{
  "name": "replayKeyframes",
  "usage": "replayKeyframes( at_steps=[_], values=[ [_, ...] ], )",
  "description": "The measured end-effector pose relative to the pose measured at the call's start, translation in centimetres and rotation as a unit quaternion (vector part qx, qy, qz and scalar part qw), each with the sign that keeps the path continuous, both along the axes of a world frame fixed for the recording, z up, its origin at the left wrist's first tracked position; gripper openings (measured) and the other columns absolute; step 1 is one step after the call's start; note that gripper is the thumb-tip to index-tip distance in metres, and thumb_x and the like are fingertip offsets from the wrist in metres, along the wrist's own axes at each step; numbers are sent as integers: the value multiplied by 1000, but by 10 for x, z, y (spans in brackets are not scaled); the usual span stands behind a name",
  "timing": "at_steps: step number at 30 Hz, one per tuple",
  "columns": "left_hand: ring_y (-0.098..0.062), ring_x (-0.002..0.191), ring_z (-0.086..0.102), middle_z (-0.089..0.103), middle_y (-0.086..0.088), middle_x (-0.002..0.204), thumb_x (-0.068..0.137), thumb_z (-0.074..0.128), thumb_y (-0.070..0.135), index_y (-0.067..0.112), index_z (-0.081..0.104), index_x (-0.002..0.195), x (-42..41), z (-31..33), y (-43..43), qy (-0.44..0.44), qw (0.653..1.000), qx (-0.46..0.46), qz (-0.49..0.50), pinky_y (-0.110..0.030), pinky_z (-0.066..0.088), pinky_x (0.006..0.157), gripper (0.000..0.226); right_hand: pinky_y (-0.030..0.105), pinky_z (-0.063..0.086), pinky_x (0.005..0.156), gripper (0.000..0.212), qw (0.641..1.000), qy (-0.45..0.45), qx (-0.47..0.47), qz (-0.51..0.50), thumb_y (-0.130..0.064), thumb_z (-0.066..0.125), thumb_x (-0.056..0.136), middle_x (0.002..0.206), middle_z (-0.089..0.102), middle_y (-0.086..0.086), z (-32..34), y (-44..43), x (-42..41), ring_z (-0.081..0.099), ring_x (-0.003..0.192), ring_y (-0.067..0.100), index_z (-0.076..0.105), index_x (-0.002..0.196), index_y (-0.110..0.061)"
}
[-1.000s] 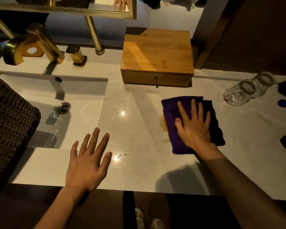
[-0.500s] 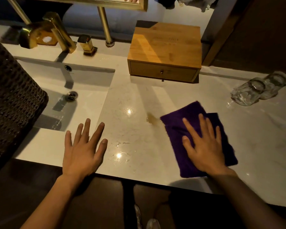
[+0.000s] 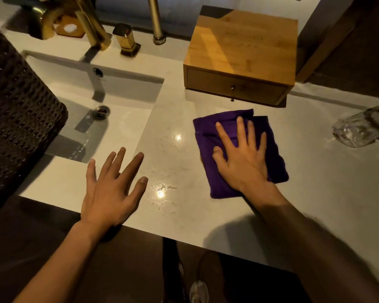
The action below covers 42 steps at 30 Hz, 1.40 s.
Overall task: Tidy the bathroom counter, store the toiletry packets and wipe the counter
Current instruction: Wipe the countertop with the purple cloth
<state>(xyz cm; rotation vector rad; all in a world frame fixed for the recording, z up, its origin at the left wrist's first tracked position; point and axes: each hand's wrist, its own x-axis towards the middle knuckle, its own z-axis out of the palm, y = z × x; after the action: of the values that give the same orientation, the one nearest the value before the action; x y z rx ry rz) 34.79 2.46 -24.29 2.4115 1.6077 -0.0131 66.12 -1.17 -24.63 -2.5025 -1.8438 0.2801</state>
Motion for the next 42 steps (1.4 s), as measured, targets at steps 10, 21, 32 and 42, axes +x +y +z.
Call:
replayKeyframes(
  at_steps=[10, 21, 32, 42],
  values=[
    [-16, 158, 10, 14, 1, 170, 98, 21, 66, 45, 17, 158, -1, 0, 1, -11, 1000, 4, 3, -56, -3, 125, 64, 52, 2, 123, 69, 997, 2, -31, -74, -66, 18, 88, 167, -2, 5, 2, -86, 59, -1, 154, 27, 3, 153, -51],
    [-18, 157, 12, 17, 0, 170, 100, 18, 63, 43, 16, 159, -1, -1, 2, -16, 1000, 5, 1, -55, -3, 125, 62, 63, 1, 119, 70, 1000, 13, -9, -24, -58, 25, 92, 167, 1, 13, 8, 24, -47, -2, 153, 37, 9, 157, -39],
    [-18, 156, 17, 24, -3, 168, 103, 18, 57, 33, 28, 157, -3, 4, -1, -55, 998, 6, 8, -56, 2, 125, 60, 57, 12, 122, 67, 999, 4, -37, 16, -66, 26, 91, 167, 9, 11, 5, -133, 33, 10, 153, 31, 21, 154, -44],
    [-15, 157, 13, 18, 0, 169, 95, 15, 72, 33, 27, 158, -4, 5, 3, -80, 997, -6, 11, -55, -1, 126, 74, 62, 1, 120, 68, 999, 0, -24, -40, -61, 22, 92, 167, 2, 12, 4, 61, -50, -2, 153, 37, 9, 156, -42]
  ],
)
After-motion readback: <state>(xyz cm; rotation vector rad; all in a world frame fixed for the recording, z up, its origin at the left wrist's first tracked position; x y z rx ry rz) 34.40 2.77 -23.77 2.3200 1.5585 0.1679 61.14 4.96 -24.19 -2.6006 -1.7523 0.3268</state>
